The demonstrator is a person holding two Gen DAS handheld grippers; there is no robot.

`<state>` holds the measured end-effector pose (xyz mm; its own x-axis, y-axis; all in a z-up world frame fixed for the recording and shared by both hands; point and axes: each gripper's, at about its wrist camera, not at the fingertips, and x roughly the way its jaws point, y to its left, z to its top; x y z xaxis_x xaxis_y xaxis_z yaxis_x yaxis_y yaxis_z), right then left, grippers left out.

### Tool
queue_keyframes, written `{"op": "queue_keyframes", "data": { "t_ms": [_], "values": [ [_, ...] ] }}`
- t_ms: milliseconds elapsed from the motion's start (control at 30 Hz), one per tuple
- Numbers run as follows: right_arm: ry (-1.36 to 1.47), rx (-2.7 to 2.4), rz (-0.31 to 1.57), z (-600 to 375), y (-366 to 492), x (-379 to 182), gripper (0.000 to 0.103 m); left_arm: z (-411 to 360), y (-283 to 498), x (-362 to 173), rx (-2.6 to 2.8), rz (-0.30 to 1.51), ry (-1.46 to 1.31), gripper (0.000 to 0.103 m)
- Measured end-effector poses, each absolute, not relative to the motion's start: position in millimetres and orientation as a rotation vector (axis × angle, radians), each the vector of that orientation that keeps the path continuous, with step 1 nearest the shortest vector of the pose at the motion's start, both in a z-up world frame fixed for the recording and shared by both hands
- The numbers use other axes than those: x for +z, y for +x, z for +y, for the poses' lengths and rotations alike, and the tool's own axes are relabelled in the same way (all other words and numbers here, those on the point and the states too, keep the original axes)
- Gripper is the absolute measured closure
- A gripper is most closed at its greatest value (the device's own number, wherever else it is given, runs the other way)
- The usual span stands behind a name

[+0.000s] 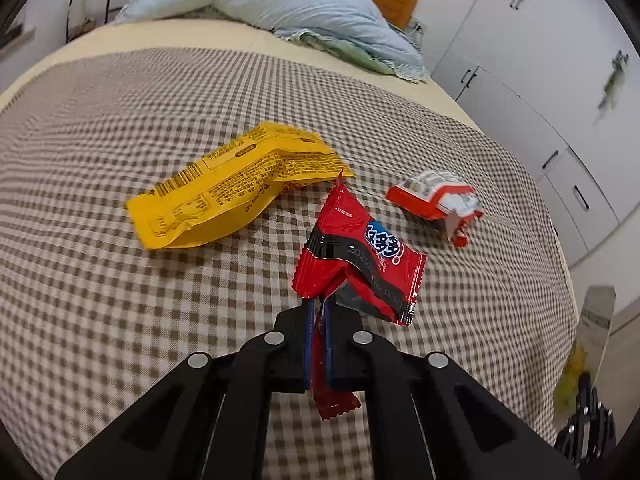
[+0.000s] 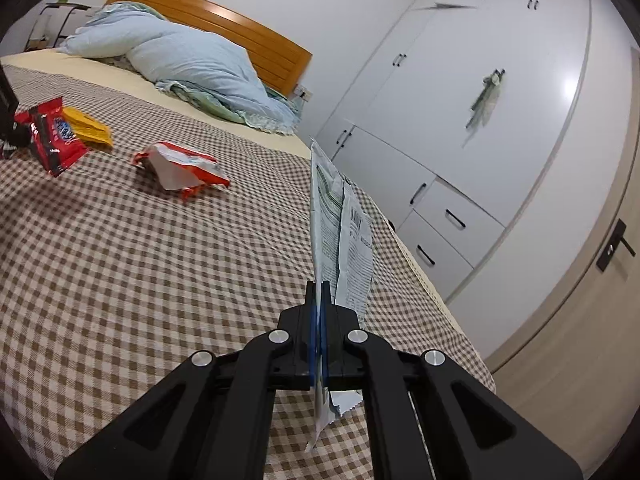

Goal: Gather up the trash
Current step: 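Close the left tool on the red candy wrapper, then carry both held items down past the bed frame over the floor trash bag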

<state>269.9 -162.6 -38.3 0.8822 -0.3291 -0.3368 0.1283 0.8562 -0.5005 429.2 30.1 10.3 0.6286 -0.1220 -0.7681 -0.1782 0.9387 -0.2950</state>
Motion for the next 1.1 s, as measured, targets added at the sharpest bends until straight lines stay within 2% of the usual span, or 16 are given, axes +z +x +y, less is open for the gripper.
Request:
{"op": "queue_keyframes", "data": {
  "t_ms": [433,1100],
  "values": [
    [-0.522,-0.102,0.351,-136,219,-35,0.102,10,360,54,0.020,0.824,-0.211,0.101],
    [-0.616,0.053,0.239,-124,116,-42,0.102,-13,238,83,-0.050,0.789,-0.152,0.102]
  ]
}}
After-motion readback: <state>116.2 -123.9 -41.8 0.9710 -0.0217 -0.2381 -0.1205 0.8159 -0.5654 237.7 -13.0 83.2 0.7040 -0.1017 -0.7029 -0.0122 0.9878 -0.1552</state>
